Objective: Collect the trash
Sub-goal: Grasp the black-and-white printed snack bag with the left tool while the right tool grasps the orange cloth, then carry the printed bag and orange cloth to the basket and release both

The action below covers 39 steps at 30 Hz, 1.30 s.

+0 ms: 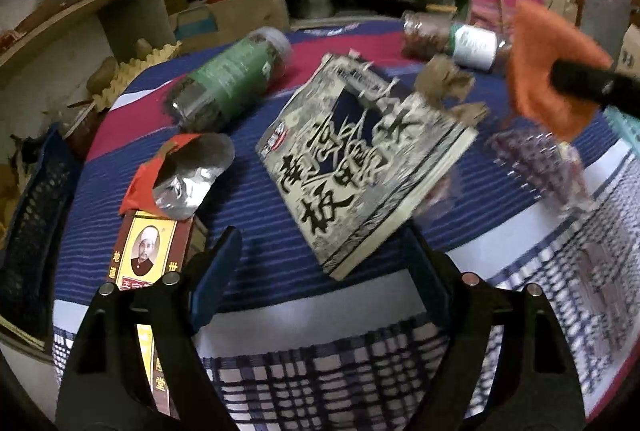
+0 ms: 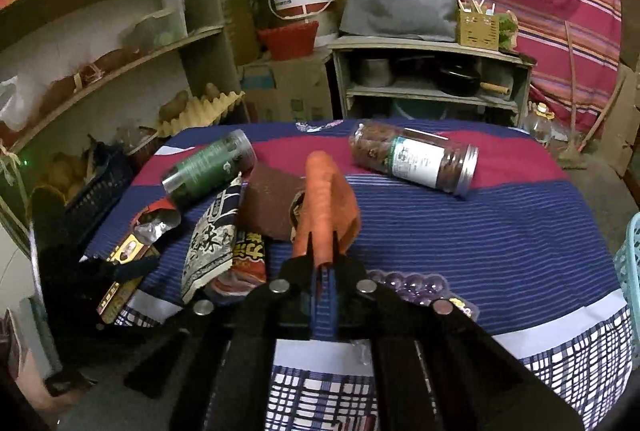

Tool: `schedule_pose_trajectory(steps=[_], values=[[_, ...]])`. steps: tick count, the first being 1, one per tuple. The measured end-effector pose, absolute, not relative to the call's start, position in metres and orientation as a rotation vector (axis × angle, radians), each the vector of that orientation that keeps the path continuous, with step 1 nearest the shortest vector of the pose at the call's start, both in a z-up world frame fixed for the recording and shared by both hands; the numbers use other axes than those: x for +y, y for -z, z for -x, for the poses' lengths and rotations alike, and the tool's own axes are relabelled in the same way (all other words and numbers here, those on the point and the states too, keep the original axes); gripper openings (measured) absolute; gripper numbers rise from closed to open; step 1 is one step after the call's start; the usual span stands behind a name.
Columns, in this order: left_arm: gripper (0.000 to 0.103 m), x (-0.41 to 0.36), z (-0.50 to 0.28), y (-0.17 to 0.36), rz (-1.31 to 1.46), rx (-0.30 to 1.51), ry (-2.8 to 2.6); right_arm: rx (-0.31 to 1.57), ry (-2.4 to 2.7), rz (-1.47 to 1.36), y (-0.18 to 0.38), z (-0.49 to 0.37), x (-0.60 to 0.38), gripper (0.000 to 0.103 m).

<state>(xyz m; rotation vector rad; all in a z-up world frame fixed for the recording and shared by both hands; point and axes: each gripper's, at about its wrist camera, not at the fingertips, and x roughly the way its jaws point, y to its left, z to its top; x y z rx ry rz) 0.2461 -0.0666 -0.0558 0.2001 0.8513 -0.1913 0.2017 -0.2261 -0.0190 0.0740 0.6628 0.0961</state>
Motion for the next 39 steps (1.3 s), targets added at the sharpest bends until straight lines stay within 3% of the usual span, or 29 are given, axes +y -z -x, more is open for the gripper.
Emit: schedule_pose_trajectory(steps=[2, 4, 6, 7, 8, 9, 20, 39], values=[[0.078, -0.068, -0.251, 0.059, -0.199, 0.858, 0.179, 0.663, -0.097, -0.073, 0.019, -0.202, -0.227, 0.004], [0.066, -0.068, -0.255, 0.056, -0.184, 0.847, 0.180, 0.667, -0.100, -0.073, 0.020, -0.202, -0.227, 0.004], [0.034, -0.069, -0.256, 0.052, -0.170, 0.840, 0.189, 0.666, -0.100, -0.063, 0.020, -0.201, -0.228, 0.004], [0.029, -0.069, -0.255, 0.050, -0.165, 0.834, 0.200, 0.666, -0.098, -0.058, 0.020, -0.201, -0.228, 0.004], [0.010, -0.071, -0.255, 0.049, -0.169, 0.832, 0.209, 0.666, -0.097, -0.057, 0.020, -0.200, -0.228, 0.004], [0.008, -0.072, -0.255, 0.049, -0.172, 0.831, 0.212, 0.664, -0.097, -0.057, 0.020, -0.200, -0.229, 0.004], [0.005, -0.054, -0.219, -0.009, -0.013, 0.654, 0.254, 0.541, -0.110, -0.075, -0.014, -0.165, -0.236, 0.004], [0.005, -0.058, -0.200, -0.031, 0.050, 0.586, 0.297, 0.463, -0.074, -0.125, -0.035, -0.144, -0.264, 0.004]])
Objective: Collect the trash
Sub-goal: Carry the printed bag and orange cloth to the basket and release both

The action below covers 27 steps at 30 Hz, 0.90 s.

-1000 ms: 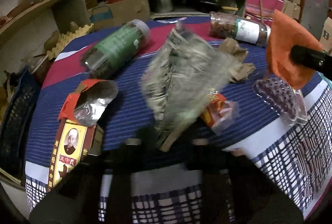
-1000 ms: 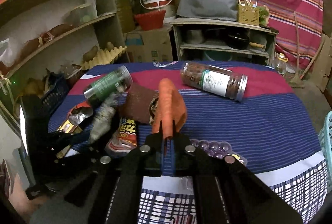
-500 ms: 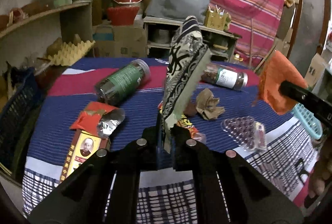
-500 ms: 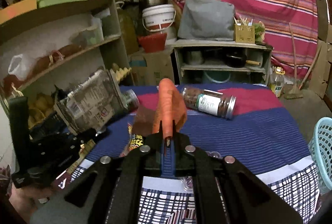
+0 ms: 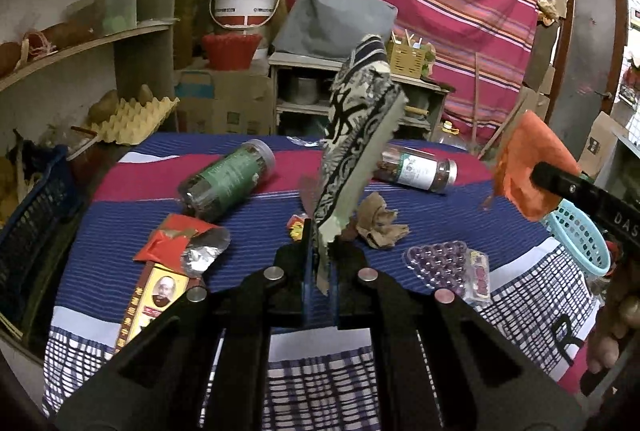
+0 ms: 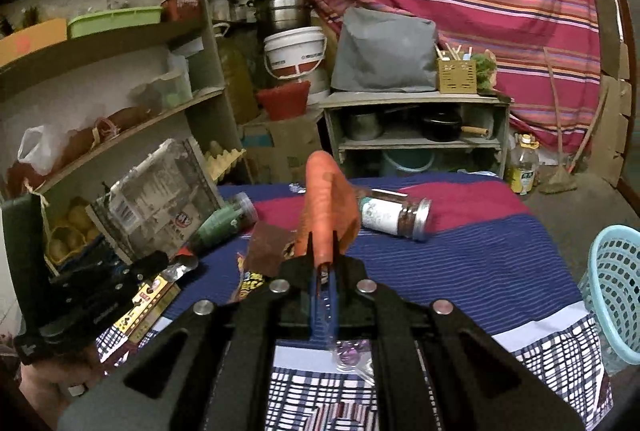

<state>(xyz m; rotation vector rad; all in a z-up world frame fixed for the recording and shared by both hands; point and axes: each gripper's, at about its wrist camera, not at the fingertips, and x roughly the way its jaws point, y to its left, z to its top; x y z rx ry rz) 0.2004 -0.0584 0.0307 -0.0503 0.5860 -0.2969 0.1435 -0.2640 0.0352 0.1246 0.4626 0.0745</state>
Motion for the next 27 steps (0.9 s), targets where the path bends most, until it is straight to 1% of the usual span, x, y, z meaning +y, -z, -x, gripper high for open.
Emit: schedule_pose_trajectory(steps=[6, 11, 18, 22, 27], values=[[0.005, -0.076, -0.204, -0.034, 0.076, 0.605, 0.312, 0.411, 0.007, -0.107, -0.050, -0.136, -0.288, 0.004], [0.005, -0.121, -0.213, -0.038, 0.065, 0.630, 0.350, 0.361, 0.161, -0.011, -0.064, -0.122, -0.326, 0.004], [0.005, -0.234, -0.206, -0.056, 0.021, 0.597, 0.509, 0.362, 0.369, 0.045, -0.077, -0.081, -0.428, 0.004], [0.005, -0.315, -0.193, -0.055, -0.013, 0.586, 0.623, 0.381, 0.491, -0.069, -0.071, -0.052, -0.495, 0.004], [0.005, -0.400, -0.178, -0.033, -0.044, 0.644, 0.744, 0.373, 0.624, -0.201, -0.057, -0.016, -0.559, 0.004]])
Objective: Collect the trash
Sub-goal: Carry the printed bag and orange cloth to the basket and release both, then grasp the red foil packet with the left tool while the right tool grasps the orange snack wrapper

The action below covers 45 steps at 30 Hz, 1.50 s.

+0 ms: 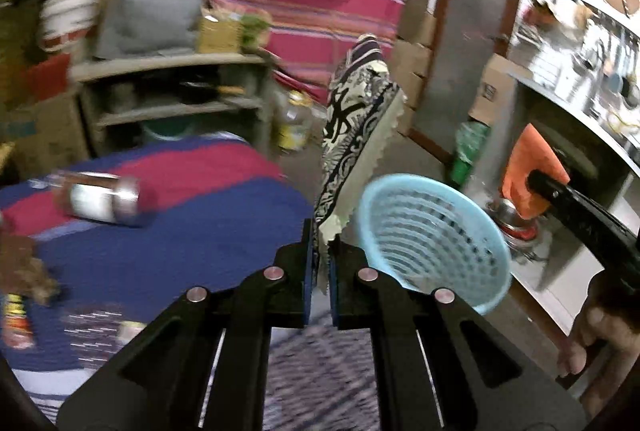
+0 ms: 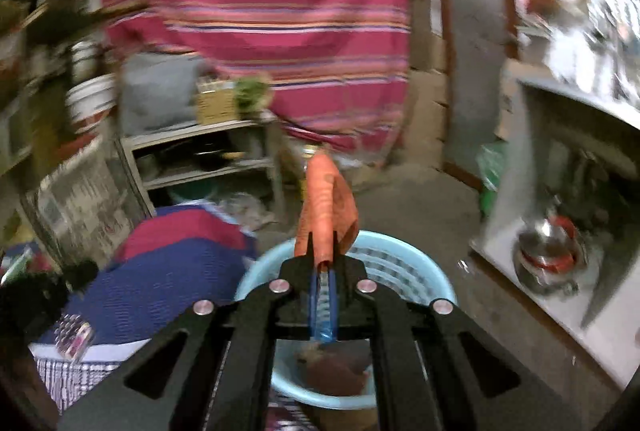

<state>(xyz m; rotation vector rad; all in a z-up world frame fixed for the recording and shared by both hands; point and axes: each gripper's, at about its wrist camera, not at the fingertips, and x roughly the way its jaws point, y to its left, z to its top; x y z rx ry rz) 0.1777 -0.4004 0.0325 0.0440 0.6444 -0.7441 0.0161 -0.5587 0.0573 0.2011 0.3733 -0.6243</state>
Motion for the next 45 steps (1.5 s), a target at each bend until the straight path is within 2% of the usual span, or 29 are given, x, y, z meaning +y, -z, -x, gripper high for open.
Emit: schedule_pose_trajectory(steps=[8, 17, 19, 20, 21, 22, 23, 24, 43, 45], values=[[0.005, -0.475, -0.164, -0.006, -0.096, 0.701, 0.826, 0.364, 0.640, -0.268, -0.046, -0.016, -0.585, 0.004], [0.006, -0.487, -0.168, 0.001, -0.097, 0.720, 0.819, 0.361, 0.634, -0.286, -0.040, -0.016, -0.581, 0.005], [0.011, -0.488, -0.168, 0.002, -0.112, 0.719, 0.820, 0.367, 0.635, -0.284, -0.039, -0.017, -0.581, 0.005], [0.021, -0.489, -0.168, 0.002, -0.115, 0.720, 0.819, 0.373, 0.634, -0.286, -0.038, -0.017, -0.584, 0.006], [0.032, -0.487, -0.169, 0.001, -0.113, 0.717, 0.815, 0.379, 0.635, -0.287, -0.038, -0.018, -0.584, 0.008], [0.035, -0.485, -0.169, 0.000, -0.102, 0.709, 0.808, 0.380, 0.652, -0.284, -0.038, -0.019, -0.583, 0.024], [0.036, -0.485, -0.170, -0.002, -0.098, 0.708, 0.807, 0.374, 0.655, -0.287, -0.037, -0.018, -0.583, 0.049], [0.036, -0.483, -0.170, -0.003, -0.093, 0.707, 0.803, 0.363, 0.650, -0.294, -0.038, -0.016, -0.583, 0.058], [0.036, -0.408, -0.182, -0.023, -0.044, 0.667, 0.714, 0.332, 0.628, -0.250, -0.056, -0.026, -0.551, 0.060], [0.036, -0.386, -0.182, -0.030, -0.061, 0.653, 0.687, 0.325, 0.622, -0.256, -0.060, -0.028, -0.544, 0.064]])
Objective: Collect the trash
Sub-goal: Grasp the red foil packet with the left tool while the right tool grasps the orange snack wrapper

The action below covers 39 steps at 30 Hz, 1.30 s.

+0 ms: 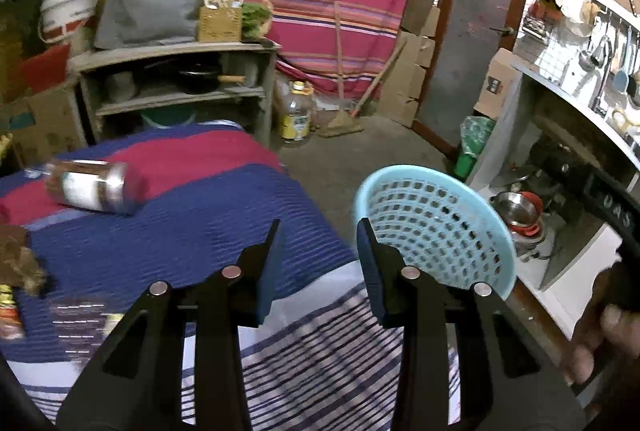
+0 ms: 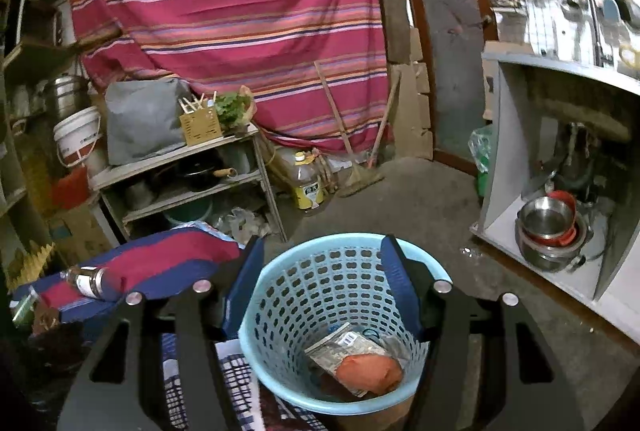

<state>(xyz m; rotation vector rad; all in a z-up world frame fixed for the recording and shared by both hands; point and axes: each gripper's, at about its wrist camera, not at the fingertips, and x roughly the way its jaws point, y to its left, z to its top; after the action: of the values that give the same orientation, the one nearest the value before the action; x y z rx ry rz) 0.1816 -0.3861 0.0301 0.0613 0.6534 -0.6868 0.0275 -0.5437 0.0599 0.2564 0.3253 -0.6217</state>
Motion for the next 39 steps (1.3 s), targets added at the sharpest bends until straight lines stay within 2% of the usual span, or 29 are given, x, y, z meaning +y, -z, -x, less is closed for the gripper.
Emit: schedule_pose_trajectory(steps=[4, 8, 12, 18, 25, 27, 31, 33, 39], values=[[0.036, -0.325, -0.183, -0.044, -0.108, 0.619, 0.607, 0.323, 0.569, -0.266, -0.065, -0.040, -0.515, 0.068], [0.037, -0.245, -0.188, -0.058, -0.072, 0.598, 0.505, 0.333, 0.486, -0.191, -0.071, -0.062, -0.461, 0.077], [0.051, -0.173, -0.190, -0.066, -0.078, 0.561, 0.389, 0.341, 0.378, -0.162, -0.073, -0.081, -0.408, 0.078], [0.054, -0.060, -0.205, -0.050, 0.025, 0.573, 0.234, 0.341, 0.236, -0.120, -0.063, -0.105, -0.327, 0.079], [0.054, 0.028, -0.234, -0.035, 0.076, 0.635, 0.073, 0.382, 0.183, -0.056, -0.040, -0.132, -0.268, 0.081], [0.062, 0.052, -0.236, -0.032, 0.118, 0.641, 0.039, 0.403, 0.148, -0.026, -0.035, -0.136, -0.252, 0.081], [0.062, 0.065, -0.237, -0.026, 0.158, 0.665, 0.039, 0.440, 0.089, 0.007, -0.023, -0.142, -0.230, 0.081], [0.065, 0.059, -0.238, -0.027, 0.137, 0.662, 0.039, 0.455, 0.069, 0.000, -0.019, -0.146, -0.221, 0.081], [0.065, 0.043, -0.237, -0.022, 0.093, 0.672, 0.070, 0.479, 0.018, 0.022, -0.009, -0.149, -0.195, 0.081]])
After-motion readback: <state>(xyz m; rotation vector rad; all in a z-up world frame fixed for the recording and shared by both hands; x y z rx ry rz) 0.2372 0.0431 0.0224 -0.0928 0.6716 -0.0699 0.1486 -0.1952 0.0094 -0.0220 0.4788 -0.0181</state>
